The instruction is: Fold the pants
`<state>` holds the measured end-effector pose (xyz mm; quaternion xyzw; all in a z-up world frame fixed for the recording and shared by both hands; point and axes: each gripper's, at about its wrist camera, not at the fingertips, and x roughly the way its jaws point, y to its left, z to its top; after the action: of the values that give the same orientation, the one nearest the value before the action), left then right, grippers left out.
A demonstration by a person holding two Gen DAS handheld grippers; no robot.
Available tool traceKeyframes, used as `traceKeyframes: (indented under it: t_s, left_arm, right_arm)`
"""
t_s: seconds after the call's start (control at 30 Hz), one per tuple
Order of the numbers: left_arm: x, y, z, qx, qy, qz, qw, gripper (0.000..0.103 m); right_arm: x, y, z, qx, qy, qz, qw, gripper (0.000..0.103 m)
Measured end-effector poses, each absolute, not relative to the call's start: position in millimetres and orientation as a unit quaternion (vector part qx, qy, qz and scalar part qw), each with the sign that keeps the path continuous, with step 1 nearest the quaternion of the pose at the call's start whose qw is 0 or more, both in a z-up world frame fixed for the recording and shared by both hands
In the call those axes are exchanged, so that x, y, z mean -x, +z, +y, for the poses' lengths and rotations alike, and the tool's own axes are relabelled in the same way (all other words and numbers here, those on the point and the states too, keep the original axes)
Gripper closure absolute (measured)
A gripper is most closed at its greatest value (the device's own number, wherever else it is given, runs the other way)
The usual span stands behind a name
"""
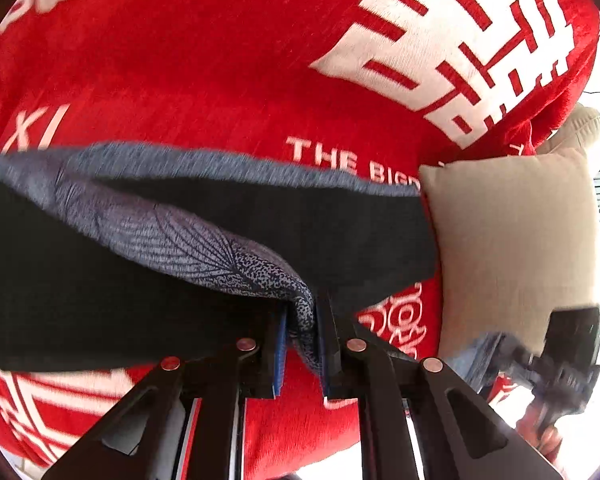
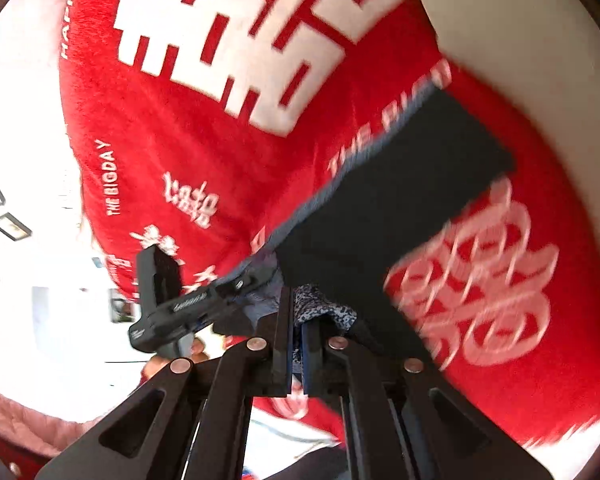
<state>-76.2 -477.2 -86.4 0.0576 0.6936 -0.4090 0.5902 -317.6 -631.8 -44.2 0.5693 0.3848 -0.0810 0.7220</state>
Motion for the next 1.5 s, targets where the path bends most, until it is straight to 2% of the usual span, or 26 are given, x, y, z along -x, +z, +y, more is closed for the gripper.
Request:
traceKeyframes:
  t_s: [0.23, 0.43, 0.47, 0.53, 0.57, 0.6, 0.67, 0.7, 0.73, 0.77, 0.8, 0.83, 0.9, 0.97, 1.07, 1.27, 1.4, 1.5]
  left_arm:
    - [60, -114, -528, -0.075, -0.408, 0.691, 0.592, 0.089]
    - [48, -144, -550, -0.087, -0.386, 0.705, 0.589, 0.088]
    - [46, -147, -553, -0.092, -0.380, 0.711, 0.585, 0.088]
    - [45, -144, -556, -0.102, -0.375, 0.716, 0.580, 0.088]
    - [44, -140, -556, -0.107, -0.377, 0.714, 0.580, 0.088]
    - [44, -135, -556, -0.111, -0.381, 0.710, 0.582, 0.088]
    - [44, -122, -552, -0.119, -0.389, 0.699, 0.588, 0.088]
    - [43, -115, -549, -0.124, -0.390, 0.691, 0.595, 0.081]
    - [42, -108, -546, -0.132, -0.389, 0.680, 0.607, 0.072]
    - [41, -99, -543, -0.139, -0.388, 0.665, 0.622, 0.050]
    - [40, -92, -541, -0.143, -0.392, 0.647, 0.638, 0.040]
    - [39, -87, -539, -0.147, -0.396, 0.634, 0.648, 0.040]
    - [38, -88, -538, -0.162, -0.392, 0.629, 0.652, 0.040]
    - [40, -99, -536, -0.169, -0.379, 0.641, 0.645, 0.040]
    - [48, -112, -533, -0.188, -0.365, 0.642, 0.647, 0.040]
    - [71, -141, -528, -0.241, -0.337, 0.627, 0.659, 0.040]
    - [73, -163, -527, -0.248, -0.315, 0.632, 0.663, 0.038]
    - [74, -167, -531, -0.254, -0.313, 0.616, 0.677, 0.026]
  right_arm:
    - [251, -64, -705, -0.480, -0.108, 0.456, 0.741, 0.100]
    - [211, -114, -740, -0.429, -0.137, 0.518, 0.727, 0.099]
    - [207, -123, -744, -0.419, -0.147, 0.532, 0.721, 0.096]
    - [200, -124, -748, -0.402, -0.158, 0.542, 0.721, 0.078]
    - [199, -122, -749, -0.394, -0.164, 0.541, 0.725, 0.044]
    - [199, -115, -750, -0.382, -0.176, 0.533, 0.734, 0.026]
    - [204, -98, -751, -0.393, -0.176, 0.503, 0.750, 0.026]
    - [205, -92, -750, -0.393, -0.179, 0.498, 0.752, 0.026]
    - [207, -87, -749, -0.391, -0.179, 0.494, 0.756, 0.026]
    - [209, -83, -745, -0.386, -0.178, 0.495, 0.758, 0.026]
    - [210, -82, -743, -0.378, -0.181, 0.502, 0.757, 0.028]
    - [211, -82, -740, -0.364, -0.189, 0.511, 0.755, 0.031]
    - [212, -88, -739, -0.337, -0.206, 0.531, 0.750, 0.045]
    - [213, -99, -746, -0.342, -0.218, 0.542, 0.736, 0.051]
    - [209, -109, -752, -0.353, -0.226, 0.545, 0.726, 0.052]
    - [185, -138, -741, -0.254, -0.294, 0.625, 0.677, 0.053]
    - [183, -158, -752, -0.297, -0.297, 0.625, 0.658, 0.074]
    - [184, -151, -760, -0.294, -0.307, 0.606, 0.672, 0.085]
